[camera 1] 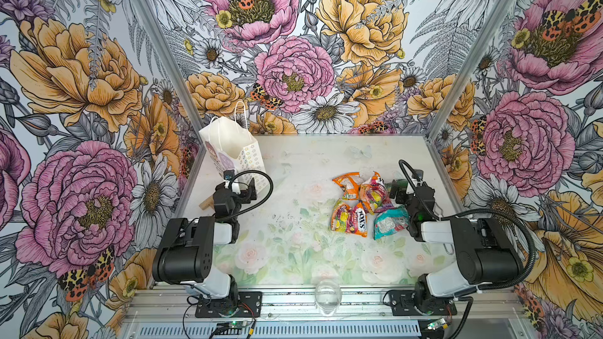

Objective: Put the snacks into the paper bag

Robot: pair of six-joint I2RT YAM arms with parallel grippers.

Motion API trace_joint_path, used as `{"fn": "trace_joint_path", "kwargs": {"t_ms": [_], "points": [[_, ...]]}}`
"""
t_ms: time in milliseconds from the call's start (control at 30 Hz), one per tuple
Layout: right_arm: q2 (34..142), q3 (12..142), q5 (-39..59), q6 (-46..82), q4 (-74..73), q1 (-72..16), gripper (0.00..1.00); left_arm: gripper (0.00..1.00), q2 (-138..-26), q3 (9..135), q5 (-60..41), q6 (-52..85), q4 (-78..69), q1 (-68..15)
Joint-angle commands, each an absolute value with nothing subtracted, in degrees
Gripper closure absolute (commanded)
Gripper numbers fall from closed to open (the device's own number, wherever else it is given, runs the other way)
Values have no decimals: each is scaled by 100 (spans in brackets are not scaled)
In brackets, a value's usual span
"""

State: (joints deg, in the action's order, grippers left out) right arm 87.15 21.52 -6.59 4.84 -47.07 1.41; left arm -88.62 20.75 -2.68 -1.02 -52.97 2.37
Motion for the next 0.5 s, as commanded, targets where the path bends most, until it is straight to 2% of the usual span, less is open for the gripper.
{"fn": "trace_joint_path", "kwargs": {"t_ms": [0,467], "points": [[8798,2270,-597,440,-4912,97,0,1,-8902,2158,-352,-119,-5414,220],[8806,2271,-599,448,-4908,97,0,1,-8900,2169,-369,-131,-5410,220]]}}
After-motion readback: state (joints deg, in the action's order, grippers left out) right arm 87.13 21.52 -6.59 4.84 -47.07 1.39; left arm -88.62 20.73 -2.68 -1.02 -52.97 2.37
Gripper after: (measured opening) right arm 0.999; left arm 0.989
